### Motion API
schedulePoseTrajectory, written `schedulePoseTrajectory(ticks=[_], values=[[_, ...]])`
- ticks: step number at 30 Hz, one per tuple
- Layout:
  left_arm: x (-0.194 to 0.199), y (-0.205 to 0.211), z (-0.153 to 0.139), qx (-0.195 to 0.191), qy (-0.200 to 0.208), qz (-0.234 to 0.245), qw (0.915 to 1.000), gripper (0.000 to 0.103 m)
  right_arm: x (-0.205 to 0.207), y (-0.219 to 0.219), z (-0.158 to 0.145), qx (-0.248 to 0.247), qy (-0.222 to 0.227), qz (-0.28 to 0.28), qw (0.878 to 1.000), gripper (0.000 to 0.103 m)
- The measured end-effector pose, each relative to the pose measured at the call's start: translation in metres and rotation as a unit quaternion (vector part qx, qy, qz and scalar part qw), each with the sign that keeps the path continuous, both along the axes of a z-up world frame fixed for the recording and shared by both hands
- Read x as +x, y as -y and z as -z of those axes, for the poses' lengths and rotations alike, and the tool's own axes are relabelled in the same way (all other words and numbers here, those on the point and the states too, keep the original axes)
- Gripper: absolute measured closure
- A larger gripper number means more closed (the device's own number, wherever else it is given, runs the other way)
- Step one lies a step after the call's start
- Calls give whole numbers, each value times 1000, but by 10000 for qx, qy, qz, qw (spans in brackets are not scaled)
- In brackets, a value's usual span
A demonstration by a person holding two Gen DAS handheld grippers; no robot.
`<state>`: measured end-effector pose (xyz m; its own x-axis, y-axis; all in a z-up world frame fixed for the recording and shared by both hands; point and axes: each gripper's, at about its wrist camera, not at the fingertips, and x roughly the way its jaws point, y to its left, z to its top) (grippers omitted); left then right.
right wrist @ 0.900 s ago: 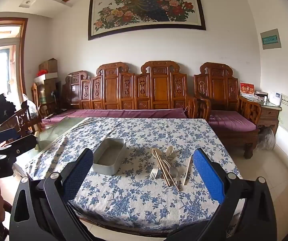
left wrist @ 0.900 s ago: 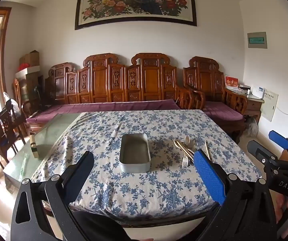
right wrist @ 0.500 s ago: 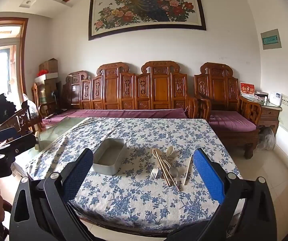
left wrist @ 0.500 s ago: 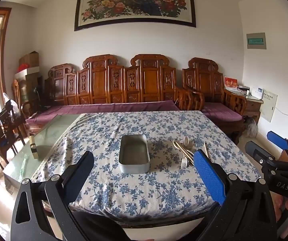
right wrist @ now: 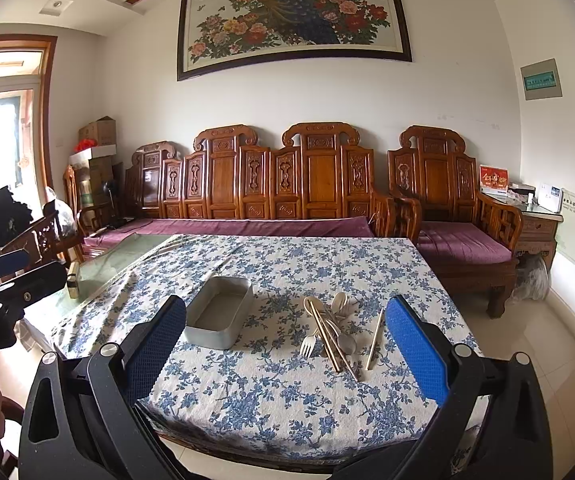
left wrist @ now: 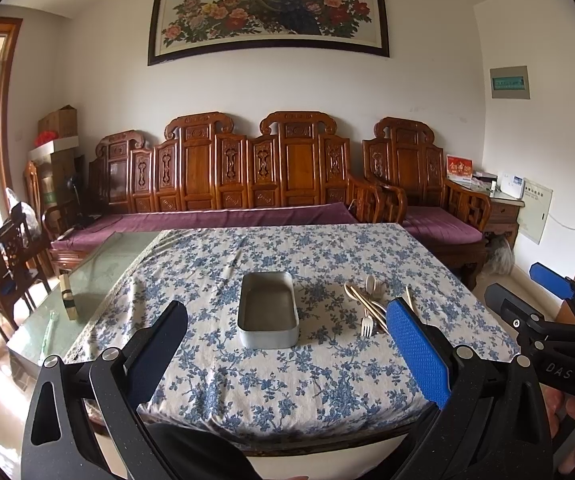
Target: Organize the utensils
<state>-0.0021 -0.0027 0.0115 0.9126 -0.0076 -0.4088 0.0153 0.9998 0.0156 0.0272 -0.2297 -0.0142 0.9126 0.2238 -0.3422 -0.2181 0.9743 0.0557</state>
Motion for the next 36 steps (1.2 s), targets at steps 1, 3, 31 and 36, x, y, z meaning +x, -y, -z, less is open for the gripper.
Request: schedulePoseTrajectory(ticks=[1, 3, 31, 36], values=[[0, -1, 0, -2, 5, 3, 10000, 6, 0, 0, 0, 6, 0, 0, 10000, 3], [0, -1, -1, -1, 6, -2, 10000, 6, 0, 0, 0, 5, 2, 2, 10000, 3], [-2, 1, -4, 0, 35, 5, 10000, 6, -1, 1, -1, 1, 16, -1, 10000, 3], [-3, 3, -8, 0, 42, 10, 10000, 6, -1, 1, -1, 1, 18, -6, 10000, 3]])
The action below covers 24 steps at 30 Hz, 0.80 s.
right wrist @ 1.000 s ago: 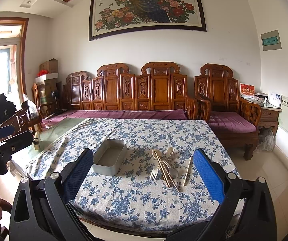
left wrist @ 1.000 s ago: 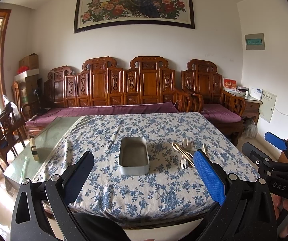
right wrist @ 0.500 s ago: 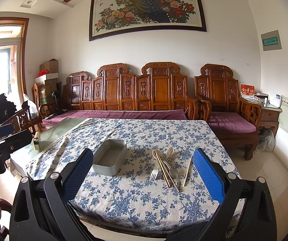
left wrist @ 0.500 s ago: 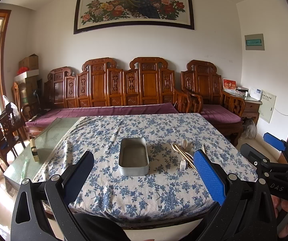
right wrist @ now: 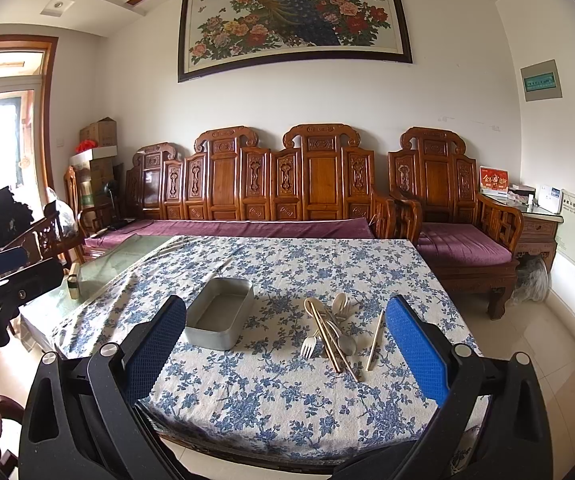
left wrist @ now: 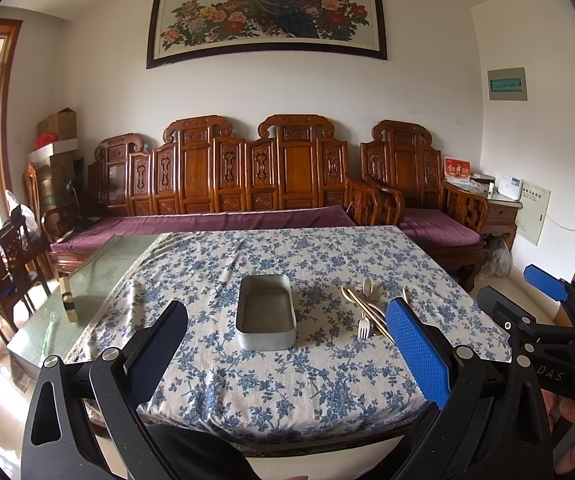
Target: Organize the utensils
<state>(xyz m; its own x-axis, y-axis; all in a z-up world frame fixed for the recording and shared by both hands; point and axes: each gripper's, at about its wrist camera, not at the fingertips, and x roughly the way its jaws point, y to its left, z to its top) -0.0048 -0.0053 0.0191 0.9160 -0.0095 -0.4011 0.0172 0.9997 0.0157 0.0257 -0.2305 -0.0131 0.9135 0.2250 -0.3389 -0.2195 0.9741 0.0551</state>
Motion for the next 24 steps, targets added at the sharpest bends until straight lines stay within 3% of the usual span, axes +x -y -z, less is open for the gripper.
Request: schedulePoseTrajectory(ticks=[13, 24], values=[[1, 5, -6, -21, -29, 44, 10000, 6, 0, 0, 3, 2, 2, 4, 10000, 3], [16, -3, 14, -94, -281, 124, 9995, 6, 10, 3, -1, -23, -115, 5, 9999, 3]])
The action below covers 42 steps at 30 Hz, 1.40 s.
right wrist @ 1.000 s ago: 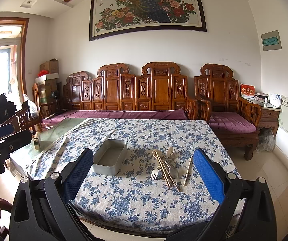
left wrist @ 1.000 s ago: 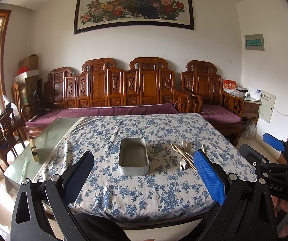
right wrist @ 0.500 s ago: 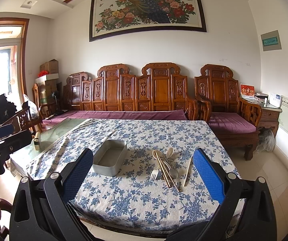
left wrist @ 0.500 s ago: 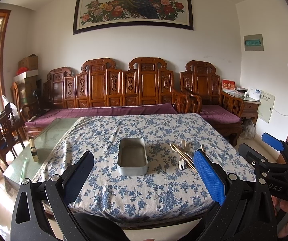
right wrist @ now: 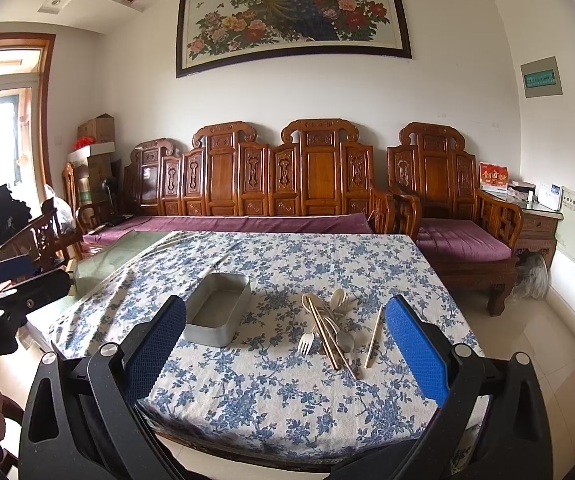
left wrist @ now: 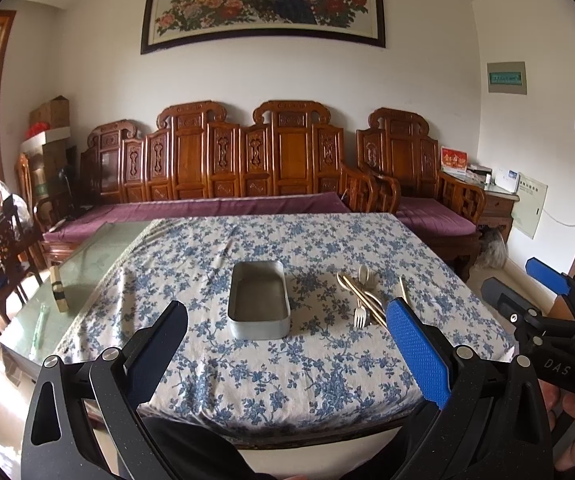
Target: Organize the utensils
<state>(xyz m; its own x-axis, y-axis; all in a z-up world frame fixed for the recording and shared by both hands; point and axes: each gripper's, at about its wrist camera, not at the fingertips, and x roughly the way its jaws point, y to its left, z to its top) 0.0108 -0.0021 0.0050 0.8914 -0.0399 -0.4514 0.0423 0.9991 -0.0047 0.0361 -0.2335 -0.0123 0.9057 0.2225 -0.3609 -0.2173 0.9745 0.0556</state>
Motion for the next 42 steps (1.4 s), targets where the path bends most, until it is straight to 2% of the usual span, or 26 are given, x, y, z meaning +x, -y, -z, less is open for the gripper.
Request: schedulePoseTrajectory(ticks=[9, 17, 19, 22, 28, 34, 39, 42], values=[[51, 5, 39, 104, -612, 165, 9979, 6, 56, 9, 29, -290, -262, -201, 9990, 4], [103, 14, 72, 168, -1126, 455, 9925, 6, 135, 30, 68, -540, -1008, -453, 9924, 28], [117, 18, 81, 143, -1239, 576, 9905, 6, 158, 38, 82, -543, -1261, -489, 9893, 40], [133, 22, 90, 103, -1354, 731, 9880, 7, 185, 47, 102, -550, -1539, -460, 9855, 50], [161, 38, 113, 164, -1619, 998, 9816, 6, 226, 60, 137, -429, -1958, -479, 9785, 64], [186, 47, 138, 74, -1913, 1167, 9745, 7, 246, 53, 183, -592, -2417, -707, 9660, 73], [201, 56, 153, 56, -2078, 1251, 9701, 7, 262, 52, 222, -651, -2813, -852, 9536, 76], [210, 65, 164, 102, -2181, 1302, 9672, 7, 265, 48, 233, -721, -2915, -953, 9491, 77]])
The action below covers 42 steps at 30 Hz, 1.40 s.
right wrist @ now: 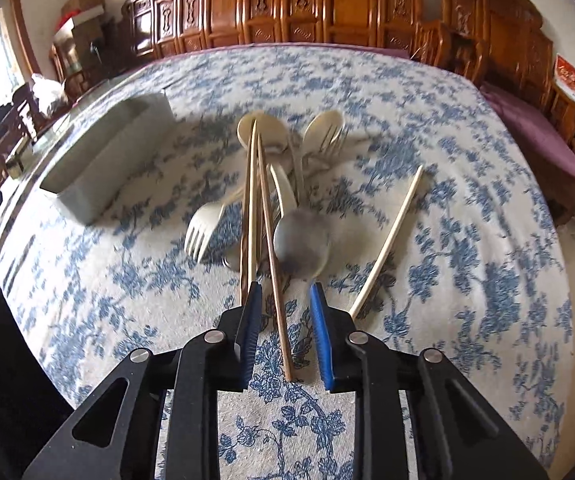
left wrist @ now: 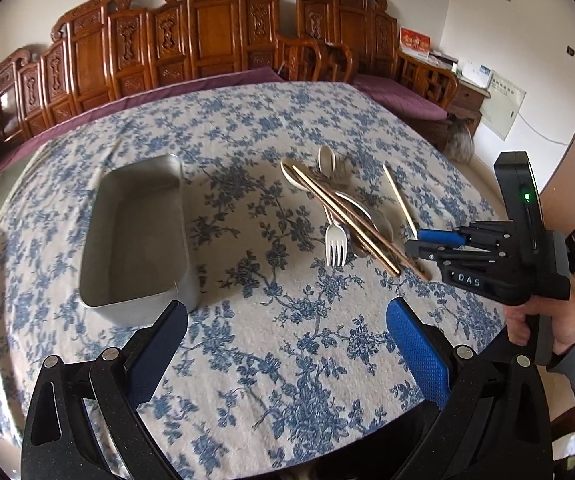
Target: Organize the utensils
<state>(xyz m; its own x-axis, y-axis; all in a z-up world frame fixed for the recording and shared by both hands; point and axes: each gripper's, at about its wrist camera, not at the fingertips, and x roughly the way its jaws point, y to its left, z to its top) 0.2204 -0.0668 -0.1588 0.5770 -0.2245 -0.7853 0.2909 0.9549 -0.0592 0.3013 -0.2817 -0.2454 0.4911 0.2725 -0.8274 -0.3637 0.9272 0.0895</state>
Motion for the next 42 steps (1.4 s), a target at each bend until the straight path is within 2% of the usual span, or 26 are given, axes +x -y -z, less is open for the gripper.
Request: schedulePoseTrajectory(ticks=[8, 12, 15, 19, 22, 28, 36, 38, 40, 42], values=[[16, 13, 23, -6, -270, 29, 9996, 7, 7, 0, 22, -151, -263, -178, 9994, 86], [19, 16, 32, -20, -369, -4, 9993, 7, 7, 0, 23, -192, -221, -211, 9993, 89], [20, 19, 34, -4, -385, -9, 9993, 7, 3, -4, 23, -298, -173, -346, 9988, 96], [20, 24, 35, 36, -394, -10, 9992, 7, 1, -4, 12, -139, -138, -457, 9988, 97], [22, 28, 36, 78, -393, -5, 9992, 7, -2, 1, -9, 134, 28, -468, 9988, 97], [32, 47, 40, 79, -463, 78, 9989, 16, -2, 22, -37, 303, 306, -184, 9989, 97], [54, 93, 61, 48, -728, 197, 9971, 32, 4, 54, -33, 440, 145, 280, 9985, 97], [59, 105, 67, 37, -804, 217, 9965, 41, 5, 58, -32, 470, 130, 344, 9982, 97], [62, 114, 73, 72, -848, 210, 9961, 45, 6, 61, -32, 507, 132, 387, 9979, 97], [66, 120, 78, 105, -875, 148, 9960, 46, 6, 64, -33, 548, 135, 425, 9975, 97]])
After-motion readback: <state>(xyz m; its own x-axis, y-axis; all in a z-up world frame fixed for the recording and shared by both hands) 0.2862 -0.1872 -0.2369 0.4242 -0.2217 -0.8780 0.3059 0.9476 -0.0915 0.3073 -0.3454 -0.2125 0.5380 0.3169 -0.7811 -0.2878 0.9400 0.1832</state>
